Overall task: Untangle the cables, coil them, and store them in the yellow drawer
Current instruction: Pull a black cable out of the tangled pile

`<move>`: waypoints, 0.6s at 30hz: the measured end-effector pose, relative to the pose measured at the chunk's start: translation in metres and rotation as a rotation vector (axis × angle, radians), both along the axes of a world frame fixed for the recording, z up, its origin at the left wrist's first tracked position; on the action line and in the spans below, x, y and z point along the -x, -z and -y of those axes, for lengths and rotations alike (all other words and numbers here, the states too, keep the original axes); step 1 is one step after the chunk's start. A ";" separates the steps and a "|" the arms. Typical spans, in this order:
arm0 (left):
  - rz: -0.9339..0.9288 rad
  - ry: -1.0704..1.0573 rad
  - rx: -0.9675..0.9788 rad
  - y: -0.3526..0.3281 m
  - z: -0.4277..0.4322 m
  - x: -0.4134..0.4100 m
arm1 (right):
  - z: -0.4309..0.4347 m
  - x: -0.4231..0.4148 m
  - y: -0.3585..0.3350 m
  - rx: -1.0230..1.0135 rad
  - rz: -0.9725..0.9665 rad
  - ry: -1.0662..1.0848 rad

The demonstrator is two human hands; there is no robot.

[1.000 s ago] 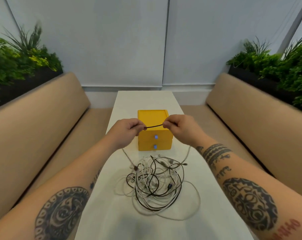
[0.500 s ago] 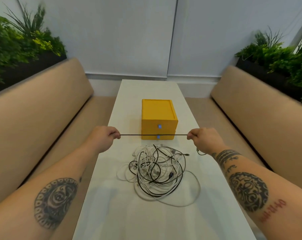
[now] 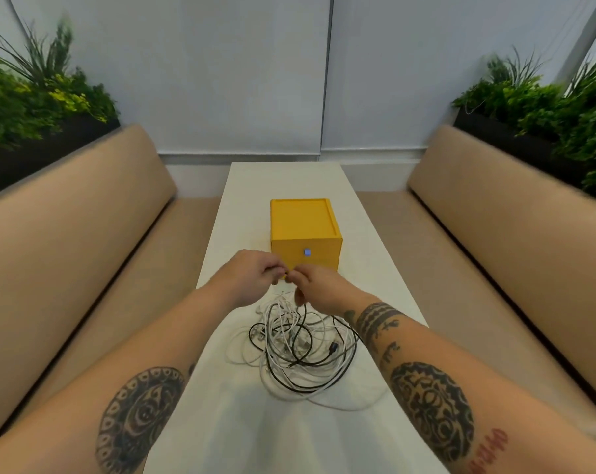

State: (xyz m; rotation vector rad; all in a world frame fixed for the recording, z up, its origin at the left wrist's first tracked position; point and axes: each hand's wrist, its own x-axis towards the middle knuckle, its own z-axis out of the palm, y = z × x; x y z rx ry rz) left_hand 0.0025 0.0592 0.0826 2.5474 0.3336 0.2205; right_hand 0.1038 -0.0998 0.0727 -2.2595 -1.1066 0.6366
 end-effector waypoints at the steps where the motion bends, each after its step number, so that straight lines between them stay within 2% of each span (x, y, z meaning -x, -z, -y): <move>1: 0.011 -0.006 0.044 0.001 -0.001 0.001 | -0.003 0.001 0.001 -0.030 -0.027 0.022; 3: -0.017 -0.018 0.111 0.004 -0.009 0.008 | -0.002 -0.001 0.004 -0.056 0.014 0.046; 6: -0.157 -0.015 0.112 0.015 -0.023 0.024 | 0.007 -0.007 0.010 -0.044 0.059 0.008; 11: -0.239 -0.126 0.006 0.047 -0.036 0.048 | 0.017 -0.002 0.025 0.133 0.065 -0.074; 15: -0.278 -0.291 0.049 0.095 -0.061 0.083 | 0.046 -0.010 0.050 0.334 0.136 -0.059; 18: -0.321 -0.331 0.057 0.137 -0.070 0.101 | 0.075 -0.015 0.074 0.399 0.195 -0.064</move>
